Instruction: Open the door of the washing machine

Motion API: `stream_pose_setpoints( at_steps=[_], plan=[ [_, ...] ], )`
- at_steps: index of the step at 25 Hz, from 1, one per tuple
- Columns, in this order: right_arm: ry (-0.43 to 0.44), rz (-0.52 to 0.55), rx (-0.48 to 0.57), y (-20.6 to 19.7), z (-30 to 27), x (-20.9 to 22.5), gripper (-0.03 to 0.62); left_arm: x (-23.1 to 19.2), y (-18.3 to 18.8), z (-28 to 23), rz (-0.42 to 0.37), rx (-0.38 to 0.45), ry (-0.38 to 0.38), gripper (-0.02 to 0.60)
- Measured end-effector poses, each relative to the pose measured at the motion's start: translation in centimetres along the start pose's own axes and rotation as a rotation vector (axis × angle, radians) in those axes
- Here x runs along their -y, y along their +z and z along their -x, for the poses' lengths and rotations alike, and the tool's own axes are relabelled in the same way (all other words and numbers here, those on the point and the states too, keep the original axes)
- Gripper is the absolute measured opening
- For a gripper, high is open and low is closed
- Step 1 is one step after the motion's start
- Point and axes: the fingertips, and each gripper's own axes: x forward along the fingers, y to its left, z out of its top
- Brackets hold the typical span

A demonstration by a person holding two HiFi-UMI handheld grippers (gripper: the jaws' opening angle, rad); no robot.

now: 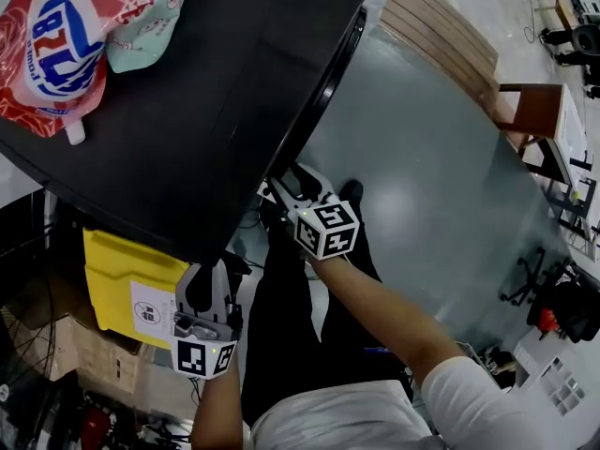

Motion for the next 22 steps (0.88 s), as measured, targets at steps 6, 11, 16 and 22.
stream_pose_setpoints(
  at_steps=[6, 11, 16, 22],
  plan=[
    [-0.084, -0.032, 0.049, 0.5, -0.9, 1.2, 0.232, 0.0, -1.0, 0.2, 0.014, 0.002, -0.020, 0.020],
    [-0.108, -0.063, 0.053, 0.4, -1.0, 1.3, 0.225, 0.5, -1.8, 0.2, 0.026, -0.016, -0.042, 0.020],
    [-0.117, -0.106, 0.040, 0.2, -1.0, 1.3, 0.213, 1.2, -2.4, -0.4, 0.016, -0.041, -0.078, 0.020],
    [-0.116, -0.145, 0.014, 0.0, -0.5, 1.7, 0.204, 2.1, -2.6, -1.1, 0.025, -0.052, -0.102, 0.020]
  ],
)
